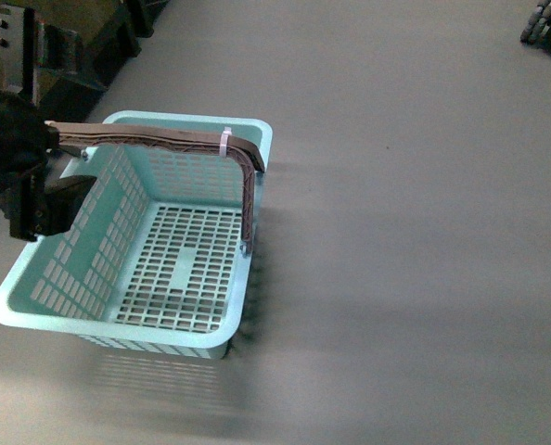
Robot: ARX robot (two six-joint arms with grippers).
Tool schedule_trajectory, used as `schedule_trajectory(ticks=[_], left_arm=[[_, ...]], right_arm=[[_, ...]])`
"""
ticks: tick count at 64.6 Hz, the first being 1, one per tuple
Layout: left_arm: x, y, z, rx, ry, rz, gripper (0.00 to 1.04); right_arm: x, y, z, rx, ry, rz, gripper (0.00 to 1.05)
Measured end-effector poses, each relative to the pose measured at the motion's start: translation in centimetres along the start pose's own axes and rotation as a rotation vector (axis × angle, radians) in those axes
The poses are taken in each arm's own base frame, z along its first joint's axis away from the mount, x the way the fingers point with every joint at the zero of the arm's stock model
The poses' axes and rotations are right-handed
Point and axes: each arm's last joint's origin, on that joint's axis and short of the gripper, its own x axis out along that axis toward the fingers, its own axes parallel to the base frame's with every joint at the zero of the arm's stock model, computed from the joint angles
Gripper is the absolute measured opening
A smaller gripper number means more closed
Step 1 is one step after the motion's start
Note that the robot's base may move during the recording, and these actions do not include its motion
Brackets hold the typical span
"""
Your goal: Pick mango and avocado into basket
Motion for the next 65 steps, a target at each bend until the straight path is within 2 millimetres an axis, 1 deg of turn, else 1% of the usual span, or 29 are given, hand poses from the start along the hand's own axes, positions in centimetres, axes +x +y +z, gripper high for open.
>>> schedule_trajectory(ticks=[7, 11, 16, 26, 36, 39, 41, 50, 60, 65], left_arm=[[2.5, -0.1, 0.2, -0.023, -0.023, 0.023, 0.96], [4.3, -0.2, 0.3, -0.029, -0.028, 0.031, 0.96], [6.0, -0.4, 0.2, -0.034, -0.031, 0.036, 0.96], [8.6, -1.0, 0.0, -0.032, -0.040, 0.037, 0.96], [10.4, -1.5, -0.1, -0.028, -0.038, 0.030, 0.96], [10.8, -1.5, -0.2, -0.026, -0.039, 0.030, 0.87], [11.0, -1.6, -0.2, -0.022, -0.044, 0.029, 0.78], [11.4, -1.6, -0.2, -0.018, -0.067, 0.051, 0.55], [11.7, -1.3, -0.5, -0.037, -0.074, 0.087, 0.17], [11.3, -1.4, -0.6, -0.043, -0.064, 0.082, 0.15]], right_arm=[[0.0, 0.0, 0.0, 0.000, 0.000, 0.000, 0.96], [0.0, 0.0, 0.0, 0.000, 0.000, 0.000, 0.96], [0.0, 0.0, 0.0, 0.000, 0.000, 0.000, 0.96], [0.0, 0.0, 0.0, 0.000, 0.000, 0.000, 0.96], [0.0, 0.0, 0.0, 0.000, 0.000, 0.000, 0.96], [0.0, 0.0, 0.0, 0.000, 0.000, 0.000, 0.96], [0.0, 0.0, 0.0, 0.000, 0.000, 0.000, 0.96], [0.0, 0.0, 0.0, 0.000, 0.000, 0.000, 0.96], [0.0, 0.0, 0.0, 0.000, 0.000, 0.000, 0.96], [0.0, 0.0, 0.0, 0.000, 0.000, 0.000, 0.96]])
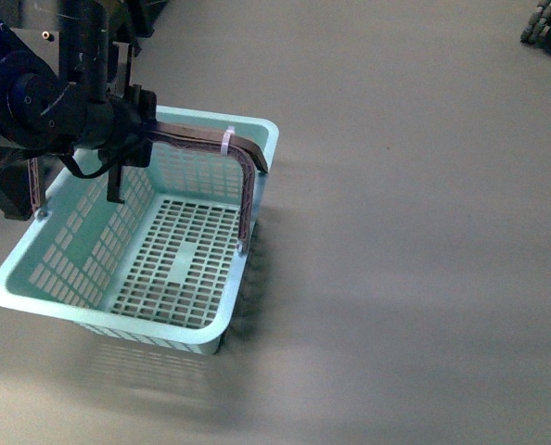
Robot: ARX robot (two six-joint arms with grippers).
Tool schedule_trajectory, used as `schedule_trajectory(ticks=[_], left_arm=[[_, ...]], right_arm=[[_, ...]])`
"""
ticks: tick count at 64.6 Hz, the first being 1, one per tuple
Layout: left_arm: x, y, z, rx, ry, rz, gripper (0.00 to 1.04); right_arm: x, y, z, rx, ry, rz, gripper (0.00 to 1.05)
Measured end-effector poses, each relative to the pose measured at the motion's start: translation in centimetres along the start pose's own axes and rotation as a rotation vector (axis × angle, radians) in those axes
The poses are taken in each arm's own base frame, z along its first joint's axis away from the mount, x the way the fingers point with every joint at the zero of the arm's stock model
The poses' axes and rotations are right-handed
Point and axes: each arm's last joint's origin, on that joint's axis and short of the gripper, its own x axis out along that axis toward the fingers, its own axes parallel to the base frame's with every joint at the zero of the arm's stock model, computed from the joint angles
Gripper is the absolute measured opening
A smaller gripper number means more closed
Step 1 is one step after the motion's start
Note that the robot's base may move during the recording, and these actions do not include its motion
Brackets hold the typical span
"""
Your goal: Pick mango and avocado into basket
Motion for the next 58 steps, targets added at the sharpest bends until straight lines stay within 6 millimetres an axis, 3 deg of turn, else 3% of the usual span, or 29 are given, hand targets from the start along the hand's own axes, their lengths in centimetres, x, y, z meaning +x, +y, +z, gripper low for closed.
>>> schedule_trajectory(ticks=[6, 11, 39, 51, 58], left_arm=[[-1.6, 0.2, 0.0, -0.017, 0.003, -0.001, 0.15], [-4.1, -0.1, 0.2, -0.038, 0.014, -0.006, 0.15], [-22.2, -6.7, 2.0, -0.081, -0.050, -0.164, 0.15], [-29.0, -7.6, 2.8, -0.085, -0.082, -0.226, 0.15], [-31.7, -7.5, 3.0, -0.087, -0.089, -0.251, 0.15]], right_arm=[[0.0, 0.0, 0.0, 0.000, 0.000, 0.000, 0.96], [0.0, 0.0, 0.0, 0.000, 0.000, 0.000, 0.96], [0.0, 0.0, 0.0, 0.000, 0.000, 0.000, 0.96], [0.0, 0.0, 0.0, 0.000, 0.000, 0.000, 0.96], [0.0, 0.0, 0.0, 0.000, 0.000, 0.000, 0.96]])
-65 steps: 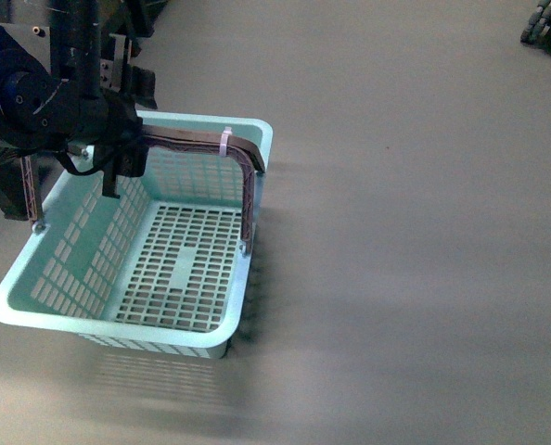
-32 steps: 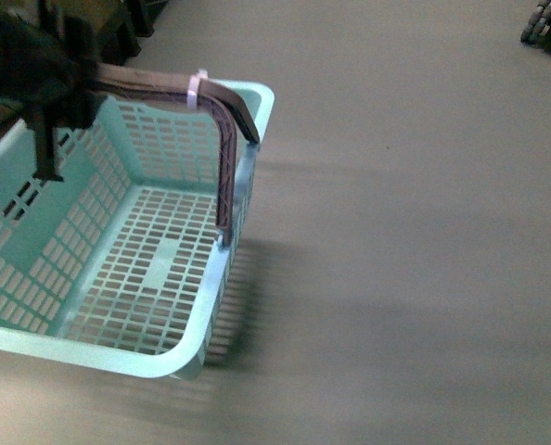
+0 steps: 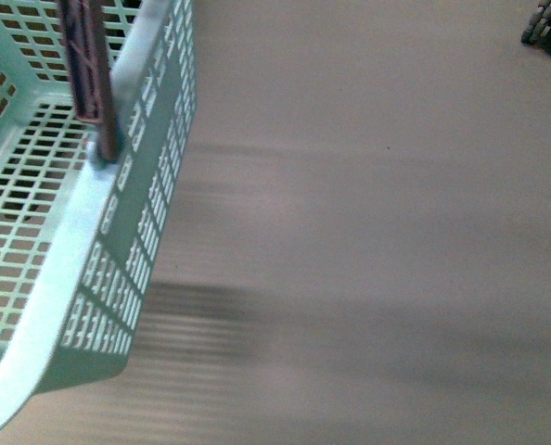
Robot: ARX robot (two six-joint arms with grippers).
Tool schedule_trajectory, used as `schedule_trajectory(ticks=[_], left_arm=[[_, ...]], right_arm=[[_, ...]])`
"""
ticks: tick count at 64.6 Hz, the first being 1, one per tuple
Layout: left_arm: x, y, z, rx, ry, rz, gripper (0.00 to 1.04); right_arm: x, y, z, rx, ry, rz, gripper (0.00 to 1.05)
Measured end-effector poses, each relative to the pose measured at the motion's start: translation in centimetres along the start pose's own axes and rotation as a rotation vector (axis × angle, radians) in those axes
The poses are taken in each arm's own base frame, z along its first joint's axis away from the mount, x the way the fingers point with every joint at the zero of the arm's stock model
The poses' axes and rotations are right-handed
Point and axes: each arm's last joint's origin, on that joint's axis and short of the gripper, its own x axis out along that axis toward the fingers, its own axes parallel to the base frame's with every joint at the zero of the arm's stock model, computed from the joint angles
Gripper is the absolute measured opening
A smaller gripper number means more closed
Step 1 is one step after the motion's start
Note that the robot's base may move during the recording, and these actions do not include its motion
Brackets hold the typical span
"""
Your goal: Pick mango and avocado into basket
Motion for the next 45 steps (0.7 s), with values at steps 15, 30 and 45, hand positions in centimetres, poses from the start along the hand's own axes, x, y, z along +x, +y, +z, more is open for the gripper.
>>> schedule_trajectory(ticks=[15, 30, 45], left_arm=[[-1.5, -0.5, 0.1, -0.004, 0.002, -0.041, 0.15], [-1.5, -0.5, 0.1, -0.004, 0.002, -0.037, 0.15], [-1.4, -0.2, 0.1, -0.003, 0.003, -0.027, 0.15]], right_arm=[[0.0, 0.0, 0.0, 0.000, 0.000, 0.000, 0.96], [0.0, 0.0, 0.0, 0.000, 0.000, 0.000, 0.96], [0.0, 0.0, 0.0, 0.000, 0.000, 0.000, 0.96]])
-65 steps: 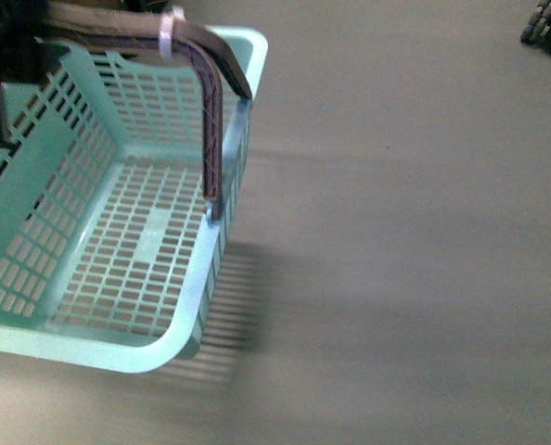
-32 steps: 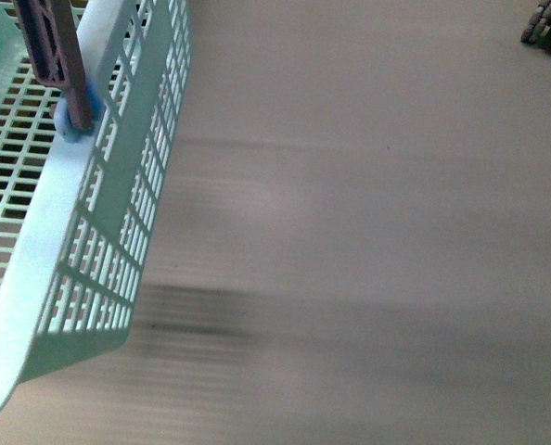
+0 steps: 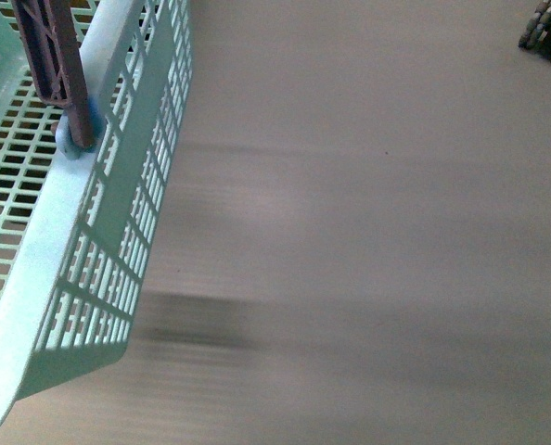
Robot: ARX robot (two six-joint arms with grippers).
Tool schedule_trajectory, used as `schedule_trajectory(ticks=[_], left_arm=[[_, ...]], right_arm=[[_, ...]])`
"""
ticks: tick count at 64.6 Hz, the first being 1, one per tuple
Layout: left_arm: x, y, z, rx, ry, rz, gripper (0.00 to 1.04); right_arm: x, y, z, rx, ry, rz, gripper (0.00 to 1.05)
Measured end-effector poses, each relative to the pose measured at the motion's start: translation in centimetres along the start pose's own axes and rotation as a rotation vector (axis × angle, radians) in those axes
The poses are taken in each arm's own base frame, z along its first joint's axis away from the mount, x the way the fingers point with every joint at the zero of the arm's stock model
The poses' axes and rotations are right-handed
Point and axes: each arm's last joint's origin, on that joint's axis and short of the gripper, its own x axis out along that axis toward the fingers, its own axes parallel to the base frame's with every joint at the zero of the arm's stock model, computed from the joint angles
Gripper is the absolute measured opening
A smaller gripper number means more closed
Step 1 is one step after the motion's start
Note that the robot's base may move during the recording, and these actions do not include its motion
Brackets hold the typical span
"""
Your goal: Pick mango and avocado into basket
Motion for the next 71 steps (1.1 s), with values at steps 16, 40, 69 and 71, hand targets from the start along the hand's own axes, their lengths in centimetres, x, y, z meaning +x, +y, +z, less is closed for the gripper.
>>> schedule_trajectory(ticks=[16, 40, 69, 71], left_arm=[[0.01, 0.01, 0.00, 0.000, -0.001, 0.000, 0.15], [0.01, 0.01, 0.00, 0.001, -0.001, 0.000, 0.15], [0.01, 0.01, 0.00, 0.000, -0.001, 0.000, 0.15], [0.01, 0.01, 0.00, 0.000, 0.000, 0.000, 0.15]], right_arm=[[0.00, 0.00, 0.00, -0.001, 0.000, 0.000, 0.96], [0.00, 0.00, 0.00, 0.000, 0.000, 0.000, 0.96], [0.00, 0.00, 0.00, 0.000, 0.000, 0.000, 0.96], [0.00, 0.00, 0.00, 0.000, 0.000, 0.000, 0.96]])
